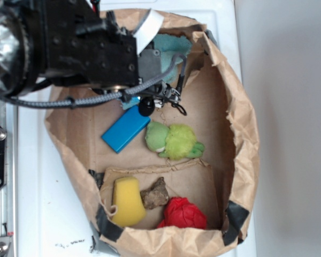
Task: Grab the blue cloth.
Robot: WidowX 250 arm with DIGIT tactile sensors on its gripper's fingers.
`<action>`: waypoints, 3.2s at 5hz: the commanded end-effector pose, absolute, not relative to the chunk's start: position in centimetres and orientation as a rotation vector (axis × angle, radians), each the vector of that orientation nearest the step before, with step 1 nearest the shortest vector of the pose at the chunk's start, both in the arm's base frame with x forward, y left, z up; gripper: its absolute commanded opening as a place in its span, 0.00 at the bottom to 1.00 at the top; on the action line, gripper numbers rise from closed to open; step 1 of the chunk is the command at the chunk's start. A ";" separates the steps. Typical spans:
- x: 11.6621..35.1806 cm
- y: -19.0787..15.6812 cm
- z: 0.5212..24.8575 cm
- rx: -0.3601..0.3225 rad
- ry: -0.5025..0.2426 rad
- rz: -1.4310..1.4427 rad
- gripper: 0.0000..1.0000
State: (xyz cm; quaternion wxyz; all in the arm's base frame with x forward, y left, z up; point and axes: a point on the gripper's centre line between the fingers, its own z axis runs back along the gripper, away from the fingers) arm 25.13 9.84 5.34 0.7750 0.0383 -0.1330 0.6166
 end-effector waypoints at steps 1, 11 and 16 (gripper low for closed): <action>24.3 11.2 7.4 0.052 -0.363 1.363 1.00; 24.0 11.6 7.8 0.032 -0.367 1.377 1.00; 24.4 10.2 6.3 0.033 -0.386 1.394 1.00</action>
